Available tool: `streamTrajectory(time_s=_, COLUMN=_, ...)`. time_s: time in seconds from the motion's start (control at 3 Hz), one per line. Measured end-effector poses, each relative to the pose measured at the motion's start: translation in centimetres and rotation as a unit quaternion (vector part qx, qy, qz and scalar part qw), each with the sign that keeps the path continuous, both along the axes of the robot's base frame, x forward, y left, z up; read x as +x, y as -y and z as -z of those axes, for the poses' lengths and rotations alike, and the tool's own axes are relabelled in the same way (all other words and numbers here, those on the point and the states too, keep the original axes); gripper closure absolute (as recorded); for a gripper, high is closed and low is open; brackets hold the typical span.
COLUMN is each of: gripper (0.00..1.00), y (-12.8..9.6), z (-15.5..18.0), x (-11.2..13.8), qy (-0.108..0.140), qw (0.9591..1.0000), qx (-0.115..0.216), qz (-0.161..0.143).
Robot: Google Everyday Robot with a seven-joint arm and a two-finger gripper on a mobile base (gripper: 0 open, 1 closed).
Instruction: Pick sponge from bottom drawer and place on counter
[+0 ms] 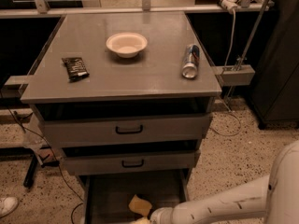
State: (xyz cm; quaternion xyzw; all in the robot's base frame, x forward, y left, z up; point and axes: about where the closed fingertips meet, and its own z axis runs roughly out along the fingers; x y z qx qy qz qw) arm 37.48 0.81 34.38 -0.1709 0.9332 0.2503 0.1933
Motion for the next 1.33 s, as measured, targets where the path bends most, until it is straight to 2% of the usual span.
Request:
streamTrajectory(time_s=0.33, gripper=0.00, y=-1.4, z=1.4, x=0.1, qy=0.004, qw=0.9999, qx=-0.008, qz=-0.010)
streamTrajectory(time_s=0.67, gripper=0.00, y=-3.2, z=3.5, x=1.8, qy=0.023, qw=0.9992, qx=-0.031, qz=-0.009)
streamTrajectory(time_s=1.0, gripper=0.00, y=-5.7, z=6.9, x=5.1, qy=0.059, qw=0.9961, qx=-0.061, qz=-0.026)
streamTrajectory(time_s=1.33, gripper=0.00, y=-5.8, z=7.0, x=5.2, qy=0.059, qw=0.9960, qx=-0.061, qz=-0.026)
